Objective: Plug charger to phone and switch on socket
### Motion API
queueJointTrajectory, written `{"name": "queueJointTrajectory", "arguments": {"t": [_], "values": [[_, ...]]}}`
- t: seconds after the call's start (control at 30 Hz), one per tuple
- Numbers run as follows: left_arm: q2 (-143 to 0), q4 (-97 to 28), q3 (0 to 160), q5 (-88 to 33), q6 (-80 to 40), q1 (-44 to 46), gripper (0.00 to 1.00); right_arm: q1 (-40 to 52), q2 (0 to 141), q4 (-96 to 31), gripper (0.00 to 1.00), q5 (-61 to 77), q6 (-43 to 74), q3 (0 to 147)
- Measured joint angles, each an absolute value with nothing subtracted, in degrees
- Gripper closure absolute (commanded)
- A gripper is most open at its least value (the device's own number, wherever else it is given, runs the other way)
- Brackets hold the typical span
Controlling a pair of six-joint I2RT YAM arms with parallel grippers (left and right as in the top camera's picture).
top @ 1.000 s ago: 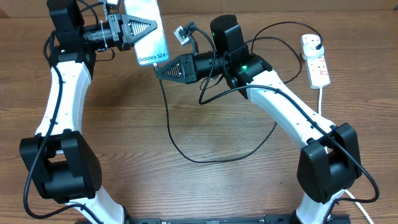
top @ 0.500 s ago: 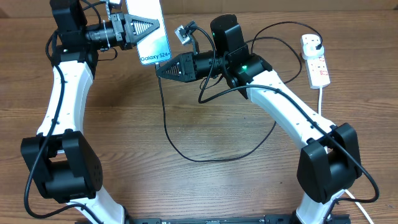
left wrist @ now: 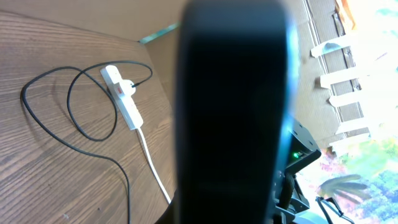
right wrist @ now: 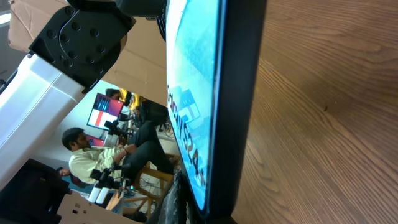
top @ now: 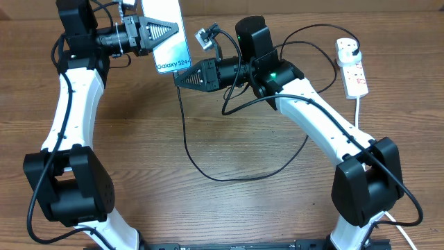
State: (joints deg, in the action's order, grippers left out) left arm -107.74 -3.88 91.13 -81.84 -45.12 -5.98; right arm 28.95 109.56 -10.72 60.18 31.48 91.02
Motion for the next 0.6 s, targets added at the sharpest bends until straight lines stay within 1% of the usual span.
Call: {"name": "queueJointTrajectory", "arguments": {"t": [0.2,0.23,0.27,0.3,0.33,0.4,0.5,0.6], "values": [[-107.7,-6.5,91.2,-81.9,-43.5,-6.0,0.96,29.0,109.6,-10.3,0.96,60.7,31.5,90.6],[-107.7,-6.5,91.2,-81.9,-43.4,-6.0,0.96,28.9,109.6,-10.3,0.95,60.7,31.5,90.6],[-107.7,-6.6,91.2,-82.0,-43.2,-6.0,0.96,28.9,109.6,-10.3,0.88,60.7,31.6,90.6],[-107.7,-6.7,91.2,-82.3,-43.1,-6.0,0.96,28.9,109.6,-10.2,0.78,60.4,31.9,90.6],[-107.7,-6.9,91.2,-83.0,-42.9,-6.0,0.96,28.9,109.6,-10.0,0.71,59.7,32.1,90.6],[-107.7,-7.6,91.2,-84.4,-42.8,-5.6,0.96,28.4,109.5,-9.5,0.61,58.3,31.8,90.7],[-107.7,-7.7,91.2,-84.9,-42.4,-4.8,0.96,27.6,109.2,-10.3,0.54,57.5,31.5,90.7],[-107.7,-7.7,91.2,-85.0,-42.0,-4.7,0.96,27.4,109.1,-11.5,0.51,57.1,31.0,90.7]]}}
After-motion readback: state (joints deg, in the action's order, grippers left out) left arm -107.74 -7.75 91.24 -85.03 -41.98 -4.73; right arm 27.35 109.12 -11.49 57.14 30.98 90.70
